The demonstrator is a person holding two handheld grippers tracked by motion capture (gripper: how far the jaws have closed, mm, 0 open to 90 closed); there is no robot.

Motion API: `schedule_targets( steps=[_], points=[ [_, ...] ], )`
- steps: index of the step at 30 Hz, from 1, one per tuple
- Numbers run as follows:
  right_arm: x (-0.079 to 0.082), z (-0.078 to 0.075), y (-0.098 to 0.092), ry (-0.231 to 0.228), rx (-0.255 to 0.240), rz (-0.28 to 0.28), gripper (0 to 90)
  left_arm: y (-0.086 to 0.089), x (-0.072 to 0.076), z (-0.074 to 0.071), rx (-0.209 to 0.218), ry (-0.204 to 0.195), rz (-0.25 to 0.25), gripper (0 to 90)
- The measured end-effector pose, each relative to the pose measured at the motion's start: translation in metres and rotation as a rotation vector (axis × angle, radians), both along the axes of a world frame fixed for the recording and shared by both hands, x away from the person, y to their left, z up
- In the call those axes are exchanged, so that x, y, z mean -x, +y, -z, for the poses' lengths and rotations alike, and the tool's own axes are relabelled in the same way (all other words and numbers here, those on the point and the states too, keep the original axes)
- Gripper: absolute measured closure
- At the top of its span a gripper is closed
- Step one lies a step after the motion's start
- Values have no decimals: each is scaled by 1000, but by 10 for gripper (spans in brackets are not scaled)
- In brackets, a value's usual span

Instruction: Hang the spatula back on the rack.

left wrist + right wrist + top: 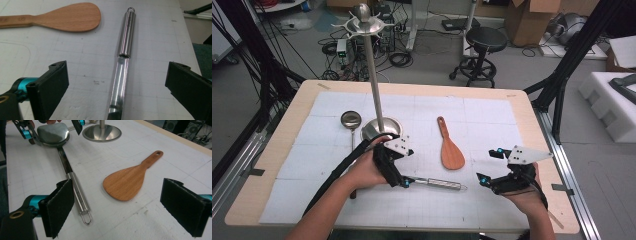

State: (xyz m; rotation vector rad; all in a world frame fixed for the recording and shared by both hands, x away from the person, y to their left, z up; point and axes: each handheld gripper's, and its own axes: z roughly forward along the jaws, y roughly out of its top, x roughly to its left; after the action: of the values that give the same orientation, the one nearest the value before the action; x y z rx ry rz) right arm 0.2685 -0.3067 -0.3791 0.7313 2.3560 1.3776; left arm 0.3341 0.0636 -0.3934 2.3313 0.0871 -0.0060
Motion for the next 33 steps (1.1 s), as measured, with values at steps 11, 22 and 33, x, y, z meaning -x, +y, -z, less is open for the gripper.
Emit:
schedule_targets(
  steps=[11, 22, 33],
  points=[
    [-1, 1, -1, 6, 2, -1, 112, -19, 2, 17, -150, -34, 36, 277],
    [-1, 2, 2, 7, 21, -9, 112, -32, 4, 31, -237, 6, 57, 537],
    [-3, 4, 4, 15, 28, -5, 112, -41, 5, 27, -310, -13, 62, 625]
  ],
)
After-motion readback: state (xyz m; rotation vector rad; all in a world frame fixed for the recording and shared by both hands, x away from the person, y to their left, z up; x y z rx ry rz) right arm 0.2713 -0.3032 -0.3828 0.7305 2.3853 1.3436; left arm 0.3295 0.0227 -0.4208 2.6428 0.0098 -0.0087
